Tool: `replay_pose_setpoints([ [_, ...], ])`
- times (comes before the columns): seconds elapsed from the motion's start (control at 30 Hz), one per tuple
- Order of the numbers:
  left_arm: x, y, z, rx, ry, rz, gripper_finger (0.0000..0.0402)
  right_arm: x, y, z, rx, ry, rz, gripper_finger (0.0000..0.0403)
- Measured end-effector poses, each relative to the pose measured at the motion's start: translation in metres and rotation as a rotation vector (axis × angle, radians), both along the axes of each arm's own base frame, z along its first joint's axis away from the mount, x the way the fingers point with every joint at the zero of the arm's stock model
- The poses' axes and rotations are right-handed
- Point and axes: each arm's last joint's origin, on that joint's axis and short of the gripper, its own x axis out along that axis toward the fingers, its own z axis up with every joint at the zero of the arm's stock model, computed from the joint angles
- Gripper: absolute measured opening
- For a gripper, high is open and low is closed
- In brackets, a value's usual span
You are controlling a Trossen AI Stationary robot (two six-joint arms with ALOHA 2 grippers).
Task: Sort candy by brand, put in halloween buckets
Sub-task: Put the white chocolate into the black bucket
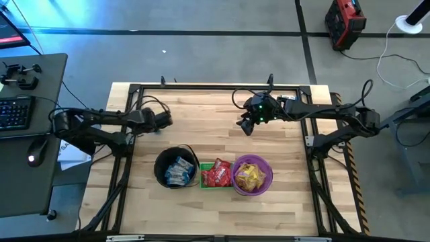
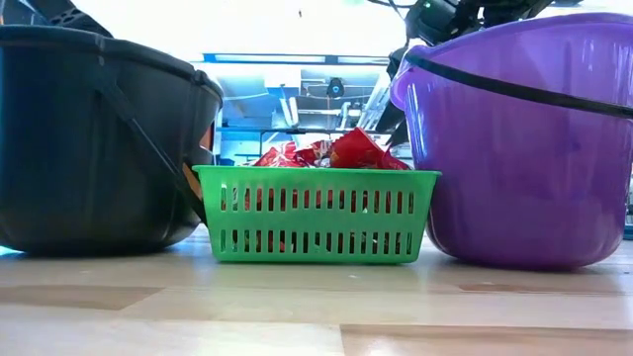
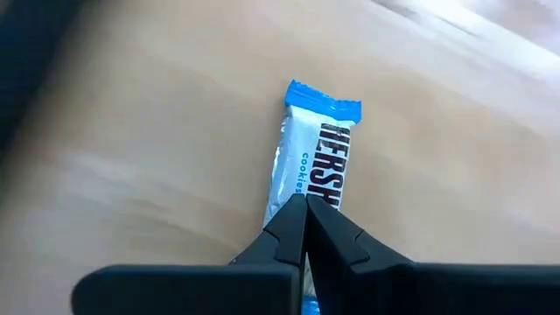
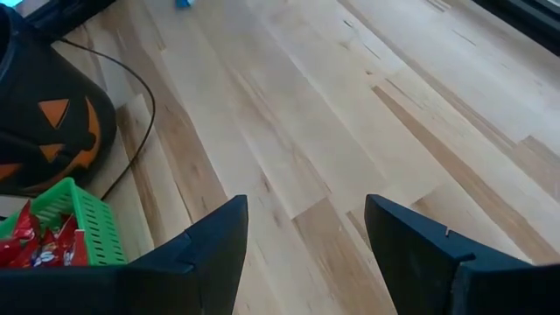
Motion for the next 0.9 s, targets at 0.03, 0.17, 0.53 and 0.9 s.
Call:
replay_pose_setpoints([
  [0.03,0.006,-0.001,0.000,0.005,-0.036,-0.039,0.0000,0.000,0.000,0.000,-0.005,0.001,-0.002,0.0222],
  [0.17,0.024,-0.010,-0.003,-0.005,-0.120,-0.166,0.0000,0.000,-0.001,0.000,-0.008,-0.001,0.000,0.0222],
  [0.53,0.032,0.007,0.025,0.021,-0.149,-0.338,0.0000,0.001,-0.001,0.001,-0.006,-0.010,-0.006,0.0222],
  [0.9,0.015,0.035,0.020,-0.124,-0.150,-0.451,0.0064,0.000,0.002,-0.002,-0.001,0.003,0.003,0.0222],
])
